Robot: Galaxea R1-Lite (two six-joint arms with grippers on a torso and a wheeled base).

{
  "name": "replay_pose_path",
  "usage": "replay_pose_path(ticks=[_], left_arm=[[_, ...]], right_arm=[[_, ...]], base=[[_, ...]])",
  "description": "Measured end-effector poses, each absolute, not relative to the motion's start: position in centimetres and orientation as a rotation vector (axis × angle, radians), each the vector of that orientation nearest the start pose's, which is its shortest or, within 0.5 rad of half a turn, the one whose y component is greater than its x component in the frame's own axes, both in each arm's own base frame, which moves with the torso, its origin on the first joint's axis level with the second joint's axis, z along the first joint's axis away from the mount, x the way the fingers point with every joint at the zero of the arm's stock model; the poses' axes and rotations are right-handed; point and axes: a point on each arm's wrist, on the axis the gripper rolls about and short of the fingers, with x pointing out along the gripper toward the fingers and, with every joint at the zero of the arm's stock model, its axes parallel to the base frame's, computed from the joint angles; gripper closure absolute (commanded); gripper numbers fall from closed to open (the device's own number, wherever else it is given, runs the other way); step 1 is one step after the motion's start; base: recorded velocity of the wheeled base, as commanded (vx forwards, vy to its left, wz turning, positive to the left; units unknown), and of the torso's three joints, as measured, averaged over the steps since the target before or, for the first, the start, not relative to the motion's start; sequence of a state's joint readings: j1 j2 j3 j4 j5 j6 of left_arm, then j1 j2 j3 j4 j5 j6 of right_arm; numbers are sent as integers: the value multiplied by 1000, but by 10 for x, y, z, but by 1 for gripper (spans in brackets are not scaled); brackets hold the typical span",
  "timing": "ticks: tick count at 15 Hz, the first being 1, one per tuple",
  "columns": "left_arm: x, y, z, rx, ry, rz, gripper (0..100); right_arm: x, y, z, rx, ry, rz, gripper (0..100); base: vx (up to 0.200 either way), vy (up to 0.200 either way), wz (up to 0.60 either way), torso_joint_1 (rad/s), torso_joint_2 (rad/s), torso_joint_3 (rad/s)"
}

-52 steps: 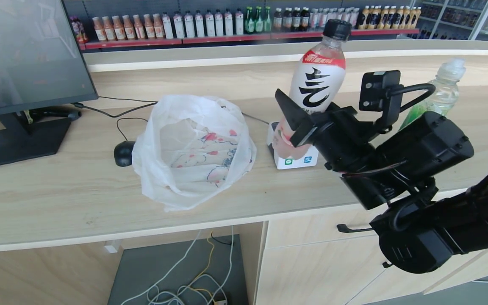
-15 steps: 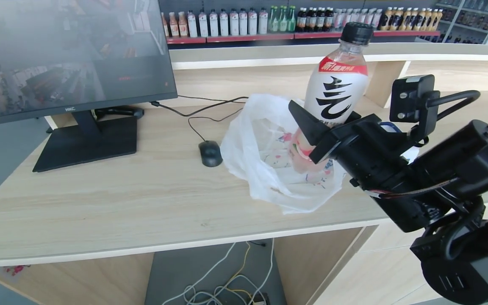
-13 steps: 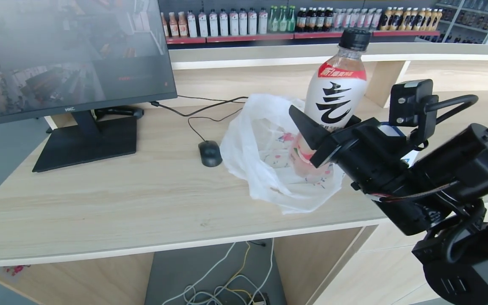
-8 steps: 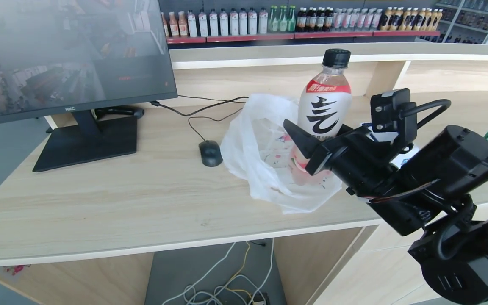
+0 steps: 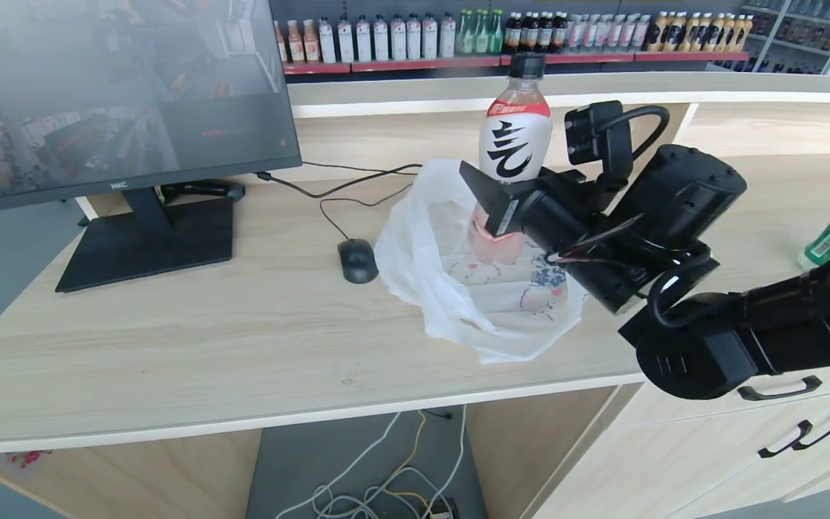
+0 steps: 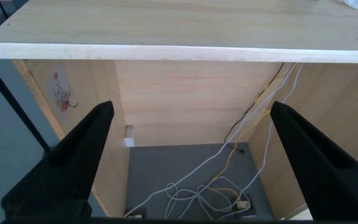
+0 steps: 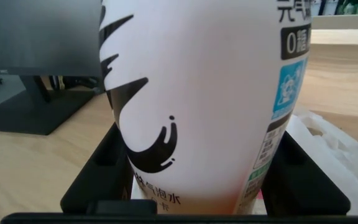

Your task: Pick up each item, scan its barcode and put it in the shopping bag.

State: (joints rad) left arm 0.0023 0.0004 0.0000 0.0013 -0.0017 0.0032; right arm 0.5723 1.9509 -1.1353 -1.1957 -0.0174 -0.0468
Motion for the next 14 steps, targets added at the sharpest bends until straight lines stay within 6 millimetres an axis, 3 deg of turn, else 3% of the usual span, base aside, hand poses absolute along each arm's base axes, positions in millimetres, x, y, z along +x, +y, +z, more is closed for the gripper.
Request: replay_pose_path(ticks=[6, 14], left_arm=[[-23, 0, 75, 3, 2, 1, 0], [-23, 0, 75, 3, 2, 1, 0]], right_arm=[[357, 216, 232, 63, -394, 508, 100], [383, 230, 209, 57, -378, 506, 100]], base=[[0, 0, 0, 0, 0, 0], [0, 0, 0, 0, 0, 0]])
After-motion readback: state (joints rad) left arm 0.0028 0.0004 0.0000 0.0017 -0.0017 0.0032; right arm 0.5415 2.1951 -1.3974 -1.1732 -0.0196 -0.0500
